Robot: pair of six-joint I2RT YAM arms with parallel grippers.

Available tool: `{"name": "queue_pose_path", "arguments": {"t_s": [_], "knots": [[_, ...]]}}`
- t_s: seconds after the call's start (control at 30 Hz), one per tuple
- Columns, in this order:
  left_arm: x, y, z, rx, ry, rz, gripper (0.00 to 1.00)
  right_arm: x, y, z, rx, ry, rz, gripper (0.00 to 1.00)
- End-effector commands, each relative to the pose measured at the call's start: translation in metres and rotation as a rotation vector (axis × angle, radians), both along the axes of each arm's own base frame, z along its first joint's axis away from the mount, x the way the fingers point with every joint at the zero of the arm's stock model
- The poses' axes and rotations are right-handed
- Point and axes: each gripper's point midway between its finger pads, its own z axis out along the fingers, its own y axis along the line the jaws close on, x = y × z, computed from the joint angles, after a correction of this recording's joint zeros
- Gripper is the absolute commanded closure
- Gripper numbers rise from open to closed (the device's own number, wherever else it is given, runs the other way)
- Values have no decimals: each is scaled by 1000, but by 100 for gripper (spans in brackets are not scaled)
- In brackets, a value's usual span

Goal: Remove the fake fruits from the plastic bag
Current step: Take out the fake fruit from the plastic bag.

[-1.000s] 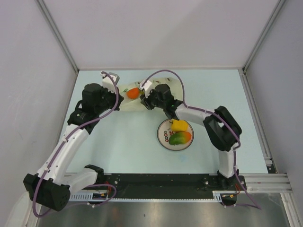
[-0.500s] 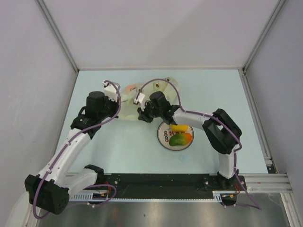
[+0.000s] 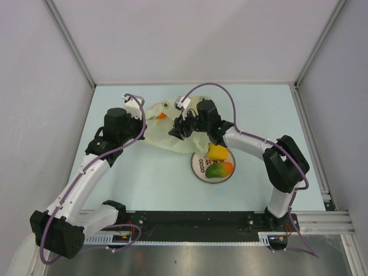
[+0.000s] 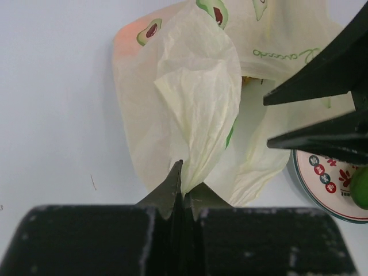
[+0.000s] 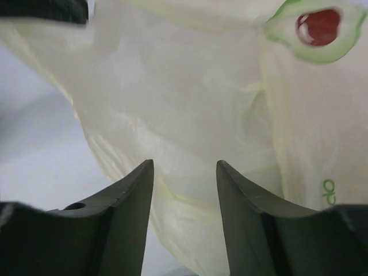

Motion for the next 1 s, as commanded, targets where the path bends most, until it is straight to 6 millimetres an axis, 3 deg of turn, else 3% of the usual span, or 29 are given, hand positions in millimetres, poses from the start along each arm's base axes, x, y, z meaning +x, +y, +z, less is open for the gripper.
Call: {"name": "queue_pose_path", "arguments": {"t_s": [0.0, 0.03, 0.17, 0.33, 0.57, 0.6, 0.63, 0.67, 0.83, 0.87, 0.97], "knots": [[12, -5, 31, 13, -96, -32, 100, 16, 22, 58, 212, 55, -84, 51], [14, -5, 36, 10, -105, -34, 100, 23, 25, 55, 199, 58, -115, 52], [6, -18, 44, -36, -90, -99, 100, 52, 33, 10, 121, 135, -277, 59], [-8, -33, 54, -133, -48, -152, 100, 88, 32, -13, 125, 201, -459, 57], [-34, -50, 49, -148, 33, -304, 100, 141, 44, -31, 174, 242, -609, 35], [-39, -53, 47, -152, 48, -325, 100, 149, 48, -23, 204, 246, -620, 32], [-44, -54, 42, -154, 76, -342, 100, 153, 51, -39, 189, 264, -629, 31], [-49, -56, 40, -160, 90, -363, 100, 159, 49, -41, 194, 262, -663, 27], [-66, -64, 32, -187, 164, -428, 100, 175, 55, -54, 224, 291, -729, 14], [-66, -63, 29, -187, 178, -424, 100, 176, 56, -66, 209, 301, -735, 1], [-66, -65, 31, -191, 189, -431, 100, 179, 58, -82, 207, 334, -762, 0]]}}
